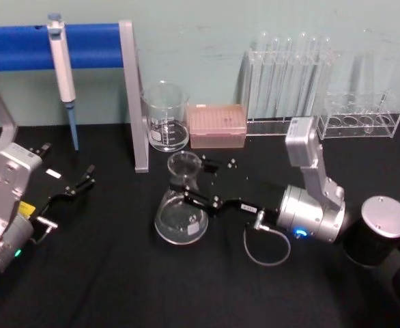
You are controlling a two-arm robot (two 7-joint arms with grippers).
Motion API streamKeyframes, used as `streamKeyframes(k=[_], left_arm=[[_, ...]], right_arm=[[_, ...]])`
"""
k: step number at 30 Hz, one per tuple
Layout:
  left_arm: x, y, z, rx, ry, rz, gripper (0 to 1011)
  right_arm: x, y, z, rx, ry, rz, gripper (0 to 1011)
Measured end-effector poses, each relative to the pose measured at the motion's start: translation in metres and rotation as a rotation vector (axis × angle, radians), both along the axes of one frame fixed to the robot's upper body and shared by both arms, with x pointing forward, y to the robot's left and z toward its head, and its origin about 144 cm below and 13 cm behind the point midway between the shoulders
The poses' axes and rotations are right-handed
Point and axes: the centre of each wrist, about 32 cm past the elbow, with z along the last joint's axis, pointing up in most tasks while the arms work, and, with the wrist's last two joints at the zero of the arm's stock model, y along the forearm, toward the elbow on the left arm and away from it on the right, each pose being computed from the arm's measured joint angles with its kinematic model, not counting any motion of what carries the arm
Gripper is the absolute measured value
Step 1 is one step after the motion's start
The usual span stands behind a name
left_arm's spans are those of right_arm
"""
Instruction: Grasp the erlenmeyer flask with one hand, shake it three times, then place it back.
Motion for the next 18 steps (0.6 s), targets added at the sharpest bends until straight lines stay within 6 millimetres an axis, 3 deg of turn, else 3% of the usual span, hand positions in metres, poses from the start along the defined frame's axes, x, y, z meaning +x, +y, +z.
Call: streamKeyframes(k=[10, 18], left_arm=[[0.0, 0.0, 0.0, 0.0, 0.0, 0.0, 1001], [0.0, 0.0, 0.0, 0.0, 0.0, 0.0, 1001]], right_arm=[[-0.003, -0.001, 0.022, 0.019, -0.035, 0.002, 450], [-0.005, -0.002, 0.026, 0.027, -0.038, -0.003, 449]])
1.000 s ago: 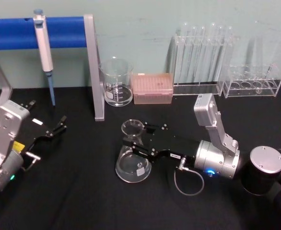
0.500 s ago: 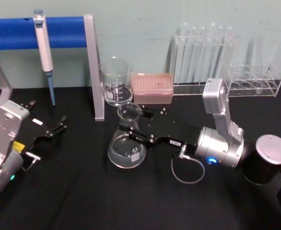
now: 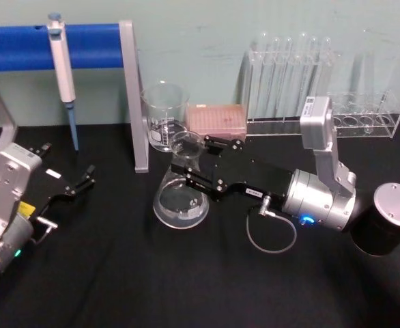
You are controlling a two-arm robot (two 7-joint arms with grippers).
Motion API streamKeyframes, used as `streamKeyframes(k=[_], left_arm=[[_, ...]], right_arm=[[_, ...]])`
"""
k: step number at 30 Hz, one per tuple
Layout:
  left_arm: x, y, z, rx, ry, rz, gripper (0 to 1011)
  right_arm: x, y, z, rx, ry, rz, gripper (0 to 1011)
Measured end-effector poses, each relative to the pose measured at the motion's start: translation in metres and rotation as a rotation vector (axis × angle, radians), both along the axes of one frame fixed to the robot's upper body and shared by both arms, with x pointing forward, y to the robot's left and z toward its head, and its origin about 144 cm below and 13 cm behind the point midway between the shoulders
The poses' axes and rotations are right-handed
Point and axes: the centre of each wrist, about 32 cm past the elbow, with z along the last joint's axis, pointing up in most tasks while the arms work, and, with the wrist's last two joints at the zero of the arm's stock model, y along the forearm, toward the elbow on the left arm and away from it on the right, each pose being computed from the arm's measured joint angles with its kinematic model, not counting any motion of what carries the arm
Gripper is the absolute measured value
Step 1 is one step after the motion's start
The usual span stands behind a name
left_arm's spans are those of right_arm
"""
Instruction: Grasp the erlenmeyer flask with one hand, shake it three times, then place it back.
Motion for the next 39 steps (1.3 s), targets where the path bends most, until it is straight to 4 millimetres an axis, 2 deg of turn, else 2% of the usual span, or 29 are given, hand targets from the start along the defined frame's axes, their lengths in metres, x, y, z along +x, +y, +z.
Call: streamKeyframes(k=[13, 27, 39], left_arm=[[0.0, 0.0, 0.0, 0.0, 0.0, 0.0, 1001], [0.0, 0.0, 0.0, 0.0, 0.0, 0.0, 1001], [0.0, 0.0, 0.0, 0.0, 0.0, 0.0, 1001]], right_arm=[[-0.002, 0.001, -0.002, 0.012, 0.003, -0.003, 450], [-0.002, 0.015, -0.004, 0.015, 0.009, 0.075, 450], [-0.013, 0.005, -0.004, 0.028, -0.018, -0.032, 450]])
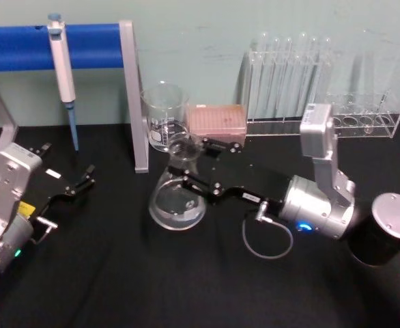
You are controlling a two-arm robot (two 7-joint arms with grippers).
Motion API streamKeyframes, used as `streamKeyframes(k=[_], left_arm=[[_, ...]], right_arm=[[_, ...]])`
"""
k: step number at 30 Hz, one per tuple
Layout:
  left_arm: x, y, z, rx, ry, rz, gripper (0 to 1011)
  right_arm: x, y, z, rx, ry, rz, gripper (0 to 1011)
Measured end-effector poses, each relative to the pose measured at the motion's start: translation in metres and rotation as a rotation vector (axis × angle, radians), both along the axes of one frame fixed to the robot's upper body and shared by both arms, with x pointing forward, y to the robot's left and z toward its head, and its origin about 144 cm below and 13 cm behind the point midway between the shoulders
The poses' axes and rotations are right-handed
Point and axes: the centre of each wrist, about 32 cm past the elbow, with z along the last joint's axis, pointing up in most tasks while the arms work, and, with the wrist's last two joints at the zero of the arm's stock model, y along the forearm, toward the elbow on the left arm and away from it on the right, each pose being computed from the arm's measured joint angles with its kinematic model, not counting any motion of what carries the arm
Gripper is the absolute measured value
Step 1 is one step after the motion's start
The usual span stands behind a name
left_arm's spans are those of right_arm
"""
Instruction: Grasp the erlenmeyer flask with one hand, shake it three times, then place it back.
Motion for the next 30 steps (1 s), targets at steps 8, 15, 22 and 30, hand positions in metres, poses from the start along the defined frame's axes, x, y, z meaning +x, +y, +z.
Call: streamKeyframes(k=[8, 15, 22, 30], left_arm=[[0.0, 0.0, 0.0, 0.0, 0.0, 0.0, 1001], [0.0, 0.0, 0.0, 0.0, 0.0, 0.0, 1001], [0.0, 0.0, 0.0, 0.0, 0.0, 0.0, 1001], [0.0, 0.0, 0.0, 0.0, 0.0, 0.0, 1001]], right_arm=[[-0.019, -0.021, 0.002, 0.009, -0.028, -0.179, 450], [-0.04, -0.046, 0.003, 0.009, -0.041, -0.364, 450], [-0.059, -0.067, 0.004, 0.013, -0.05, -0.497, 450], [-0.07, -0.075, 0.004, 0.018, -0.052, -0.549, 450]])
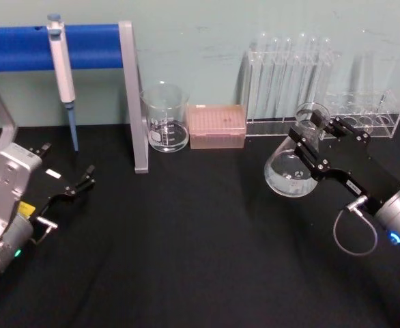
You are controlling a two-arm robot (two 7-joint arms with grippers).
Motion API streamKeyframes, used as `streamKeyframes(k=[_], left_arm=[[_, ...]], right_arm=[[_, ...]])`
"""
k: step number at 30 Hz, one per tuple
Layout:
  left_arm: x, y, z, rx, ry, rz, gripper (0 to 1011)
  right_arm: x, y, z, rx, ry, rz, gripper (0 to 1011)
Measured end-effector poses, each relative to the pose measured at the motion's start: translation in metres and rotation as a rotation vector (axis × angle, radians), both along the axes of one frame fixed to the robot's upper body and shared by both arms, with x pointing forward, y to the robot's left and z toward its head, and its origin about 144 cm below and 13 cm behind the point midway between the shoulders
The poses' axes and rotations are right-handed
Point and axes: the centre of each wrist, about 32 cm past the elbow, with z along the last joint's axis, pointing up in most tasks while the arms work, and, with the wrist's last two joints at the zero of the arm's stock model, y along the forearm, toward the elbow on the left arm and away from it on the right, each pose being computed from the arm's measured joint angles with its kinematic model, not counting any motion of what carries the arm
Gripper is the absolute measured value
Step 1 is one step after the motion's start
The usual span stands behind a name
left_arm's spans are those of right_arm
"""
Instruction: Grasp the erlenmeyer flask with one hand, shake it three times, then place it back.
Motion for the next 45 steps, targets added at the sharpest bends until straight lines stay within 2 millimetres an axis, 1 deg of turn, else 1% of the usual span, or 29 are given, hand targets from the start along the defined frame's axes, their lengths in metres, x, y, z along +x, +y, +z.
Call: streamKeyframes(k=[4, 13, 15, 16, 19, 20, 23, 25, 29, 37, 45], left_arm=[[0.0, 0.0, 0.0, 0.0, 0.0, 0.0, 1000], [0.0, 0.0, 0.0, 0.0, 0.0, 0.0, 1001], [0.0, 0.0, 0.0, 0.0, 0.0, 0.0, 1001], [0.0, 0.0, 0.0, 0.0, 0.0, 0.0, 1001], [0.0, 0.0, 0.0, 0.0, 0.0, 0.0, 1001], [0.0, 0.0, 0.0, 0.0, 0.0, 0.0, 1001], [0.0, 0.0, 0.0, 0.0, 0.0, 0.0, 1001], [0.0, 0.0, 0.0, 0.0, 0.0, 0.0, 1001], [0.0, 0.0, 0.0, 0.0, 0.0, 0.0, 1001], [0.0, 0.0, 0.0, 0.0, 0.0, 0.0, 1001], [0.0, 0.0, 0.0, 0.0, 0.0, 0.0, 1001]], right_arm=[[0.001, 0.002, -0.001, 0.005, 0.0, 0.016, 449], [0.013, 0.022, -0.004, 0.015, 0.011, 0.137, 450], [0.019, 0.033, -0.006, 0.02, 0.02, 0.197, 449], [0.019, 0.033, -0.006, 0.02, 0.02, 0.197, 450], [0.025, 0.045, -0.007, 0.022, 0.027, 0.262, 449], [0.028, 0.053, -0.008, 0.02, 0.033, 0.298, 450], [0.031, 0.062, -0.008, 0.019, 0.038, 0.346, 449], [0.034, 0.073, -0.009, 0.017, 0.046, 0.401, 450], [0.035, 0.084, -0.009, 0.018, 0.053, 0.448, 450], [0.035, 0.092, -0.011, 0.025, 0.059, 0.469, 450], [0.028, 0.088, -0.014, 0.052, 0.059, 0.38, 450]])
